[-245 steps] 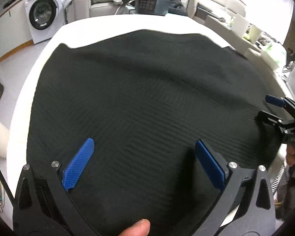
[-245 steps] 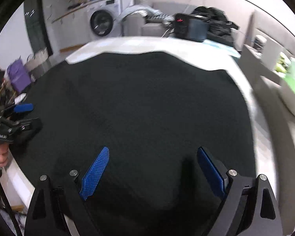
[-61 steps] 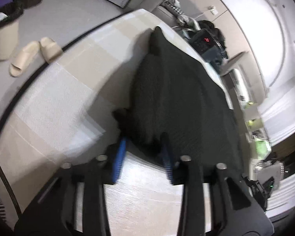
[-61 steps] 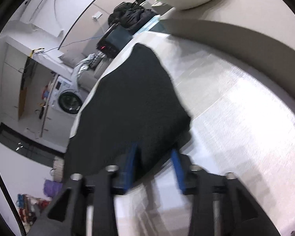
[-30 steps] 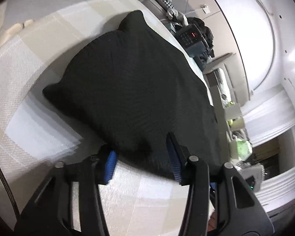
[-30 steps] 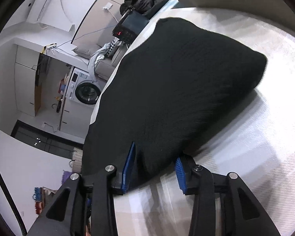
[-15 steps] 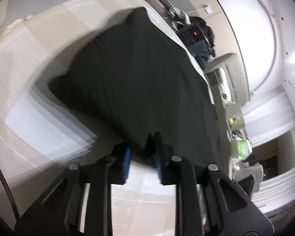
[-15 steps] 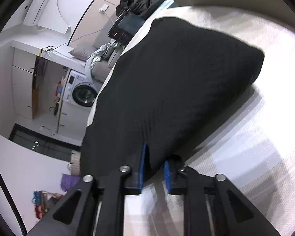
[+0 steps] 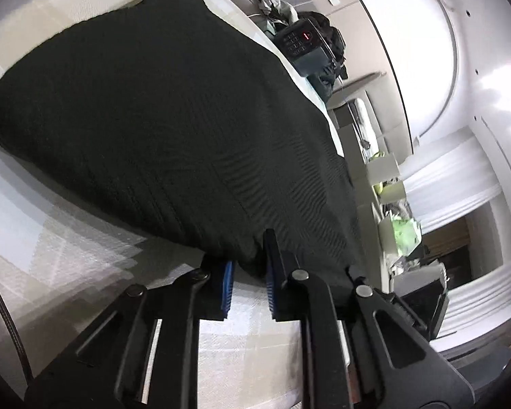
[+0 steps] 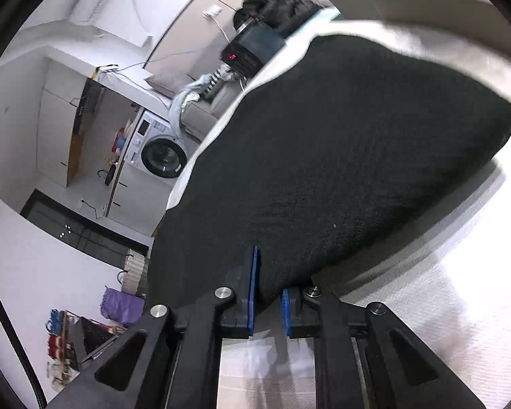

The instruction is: Fold small clothes

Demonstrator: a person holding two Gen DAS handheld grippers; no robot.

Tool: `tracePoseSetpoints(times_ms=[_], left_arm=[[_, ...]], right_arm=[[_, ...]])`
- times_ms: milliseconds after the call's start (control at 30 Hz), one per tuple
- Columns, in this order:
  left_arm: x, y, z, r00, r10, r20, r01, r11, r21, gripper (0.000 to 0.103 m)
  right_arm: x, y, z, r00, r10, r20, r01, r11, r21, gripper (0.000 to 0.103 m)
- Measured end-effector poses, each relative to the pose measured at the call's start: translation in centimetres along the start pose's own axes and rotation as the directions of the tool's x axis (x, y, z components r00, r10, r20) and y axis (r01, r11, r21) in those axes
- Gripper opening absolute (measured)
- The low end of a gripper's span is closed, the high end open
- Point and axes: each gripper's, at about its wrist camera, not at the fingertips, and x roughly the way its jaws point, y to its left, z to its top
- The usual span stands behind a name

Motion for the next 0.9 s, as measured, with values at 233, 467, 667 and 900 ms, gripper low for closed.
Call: tracePoseSetpoints(times_ms=[233,467,667,900], left_arm=[[-0.7,2.0,0.7,0.999,0.031,0.01,-0.031,0.999,-0.036,0.02],[-3.5,4.6,3.0,0.987,0.078,0.143,-0.058,0.989,-0.137,0.034],[-3.2,5.1,4.0,0.975,0.149,0.167,-0.129,0.984,-0.121,0.011],[-3.7,4.5,4.4,0.969,0.179,0.171,-0.168,0.983,-0.078,0.01]], right_arm=[[-0.1,-1.7,0.1,0.996,-0.02,-0.083,0.024,0.999,0.042,0.023],[-2.5,0.3,-0.2,0.992,-0.099,-0.082,0.085,0.983,-0.164,0.028],[-3.9,4.7,-3.1,0.992,-0.103,-0.068,0.067,0.913,-0.403,0.044],[1.6,11.0,-6.1,0.99,-0.093,-0.11,0.001,0.769,-0.639,0.082]])
